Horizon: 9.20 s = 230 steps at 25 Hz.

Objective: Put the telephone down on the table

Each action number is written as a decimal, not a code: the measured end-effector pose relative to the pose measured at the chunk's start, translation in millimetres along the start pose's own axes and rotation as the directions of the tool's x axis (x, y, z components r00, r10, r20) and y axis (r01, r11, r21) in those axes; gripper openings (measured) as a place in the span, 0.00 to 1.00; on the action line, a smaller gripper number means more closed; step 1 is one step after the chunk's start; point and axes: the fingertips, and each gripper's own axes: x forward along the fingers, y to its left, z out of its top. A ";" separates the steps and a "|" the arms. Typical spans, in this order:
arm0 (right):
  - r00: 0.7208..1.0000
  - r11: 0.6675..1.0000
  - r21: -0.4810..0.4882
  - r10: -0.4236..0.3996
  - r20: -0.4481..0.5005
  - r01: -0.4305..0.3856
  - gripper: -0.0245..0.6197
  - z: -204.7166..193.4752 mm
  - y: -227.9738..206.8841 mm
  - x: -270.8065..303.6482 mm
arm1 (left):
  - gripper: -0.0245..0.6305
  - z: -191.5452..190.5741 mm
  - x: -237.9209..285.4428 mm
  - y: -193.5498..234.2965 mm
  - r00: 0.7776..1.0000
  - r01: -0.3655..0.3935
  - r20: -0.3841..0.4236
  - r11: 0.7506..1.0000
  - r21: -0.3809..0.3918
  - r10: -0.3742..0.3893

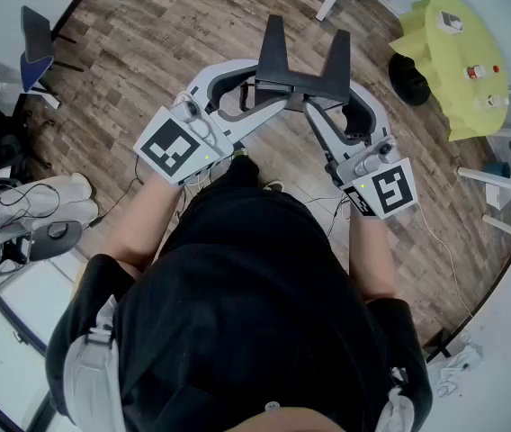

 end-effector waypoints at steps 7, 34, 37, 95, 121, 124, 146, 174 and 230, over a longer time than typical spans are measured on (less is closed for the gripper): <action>1.000 1.000 0.022 -0.004 -0.014 0.005 0.39 -7.4 1.6 -3.1 | 0.36 -13.3 -1.2 -5.9 0.999 0.018 -0.051 0.999 0.029 -0.017; 0.997 0.997 0.018 0.072 -0.024 -0.072 0.39 -18.1 6.3 103.1 | 0.36 -16.3 -46.2 88.7 0.999 -0.035 -0.017 0.999 0.022 0.036; 0.997 0.997 0.021 0.071 -0.023 -0.071 0.39 -20.0 6.4 118.1 | 0.36 -17.2 -52.3 102.9 0.999 -0.029 -0.021 0.999 0.026 0.030; 0.950 0.948 0.074 0.313 -0.015 -0.311 0.39 -19.1 -238.6 291.5 | 0.36 2.2 106.6 342.7 0.958 -0.286 -0.038 0.958 -0.013 0.285; 0.991 0.990 0.055 0.130 -0.035 -0.128 0.39 -36.9 -250.9 486.4 | 0.36 -4.5 50.9 540.2 0.995 -0.095 -0.019 0.995 -0.021 0.094; 0.994 0.993 0.050 0.107 -0.037 -0.105 0.39 -37.9 -253.9 497.8 | 0.36 -4.9 50.1 553.1 0.997 -0.072 -0.019 0.997 -0.018 0.072; 0.991 0.989 0.057 0.134 -0.010 -0.134 0.39 -39.6 -344.2 551.7 | 0.36 1.7 114.1 635.5 0.996 -0.094 -0.006 0.996 0.000 0.094; 0.996 0.992 0.092 0.088 0.008 -0.088 0.39 -40.0 -564.2 576.0 | 0.36 7.7 310.1 740.0 0.996 -0.045 -0.076 0.999 0.001 0.045; 0.837 0.746 0.388 -0.434 -0.332 0.541 0.39 -210.4 -904.1 655.5 | 0.36 -147.6 617.8 967.0 0.771 0.476 -0.274 0.806 -0.352 -0.575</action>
